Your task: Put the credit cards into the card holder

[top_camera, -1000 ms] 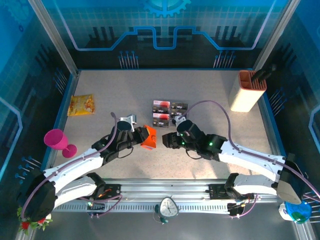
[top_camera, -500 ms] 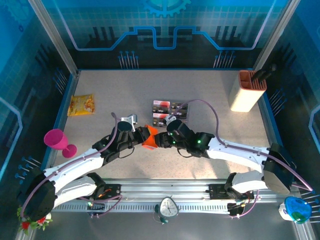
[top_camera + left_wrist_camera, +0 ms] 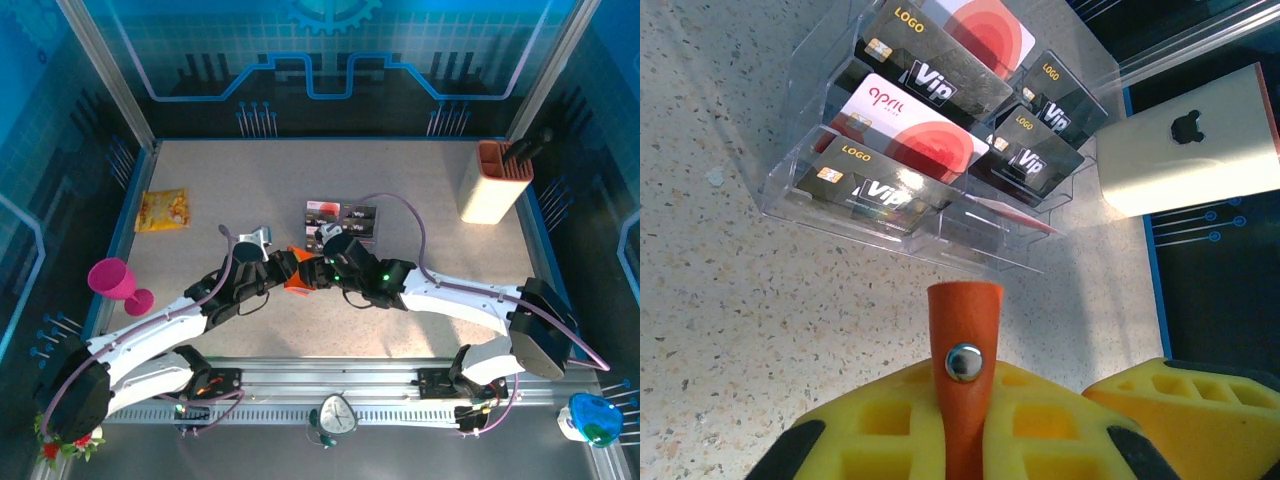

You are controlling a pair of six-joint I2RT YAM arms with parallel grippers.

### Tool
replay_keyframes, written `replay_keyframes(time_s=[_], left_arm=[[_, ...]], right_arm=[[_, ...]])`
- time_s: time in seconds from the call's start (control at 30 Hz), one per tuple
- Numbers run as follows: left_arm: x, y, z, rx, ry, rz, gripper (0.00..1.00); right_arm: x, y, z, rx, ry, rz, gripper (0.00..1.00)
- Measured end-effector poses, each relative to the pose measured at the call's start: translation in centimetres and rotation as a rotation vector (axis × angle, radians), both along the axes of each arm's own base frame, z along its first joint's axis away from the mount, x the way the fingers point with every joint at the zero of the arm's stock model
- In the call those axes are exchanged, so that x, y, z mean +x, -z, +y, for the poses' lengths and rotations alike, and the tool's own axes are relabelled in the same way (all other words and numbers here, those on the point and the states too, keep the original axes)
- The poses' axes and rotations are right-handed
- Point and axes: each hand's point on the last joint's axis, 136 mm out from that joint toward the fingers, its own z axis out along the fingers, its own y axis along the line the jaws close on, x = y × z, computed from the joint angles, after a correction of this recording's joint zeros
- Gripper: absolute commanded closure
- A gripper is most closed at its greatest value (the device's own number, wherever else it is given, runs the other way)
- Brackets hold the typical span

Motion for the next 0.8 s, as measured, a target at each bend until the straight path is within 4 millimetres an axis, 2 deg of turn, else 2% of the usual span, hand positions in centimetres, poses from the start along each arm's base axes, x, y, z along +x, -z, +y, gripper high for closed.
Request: replay_keyframes(time_s=[0.37, 0.47, 0.53, 0.73, 0.8], left_arm=[[0.0, -0.8, -0.2, -0.032, -0.003, -0.015, 1.0], [0.0, -0.8, -0.2, -0.032, -0.004, -0.014, 1.0], [0.0, -0.8, -0.2, -0.032, -0.004, -0.014, 1.0], [0.0, -0.7, -0.1, -0.027, -0.008, -0.012, 1.0], [0.0, -0.7, 0.0, -0.024, -0.011, -0.011, 1.0]], right_arm=[[-0.3, 2.6, -0.6, -0.021, 0.021, 0.039, 0.55], [-0.2, 2.8, -0.4, -0.016, 0.023, 0.041, 0.61], [-0.3, 2.9, -0.2, -0.01, 0.02, 0.044, 0.68], [-0.4, 2.8, 0.7, 0.027, 0.008, 0.054, 0.98], [-0.4, 3.1, 0.6, 0.035, 0.015, 0.057, 1.0]])
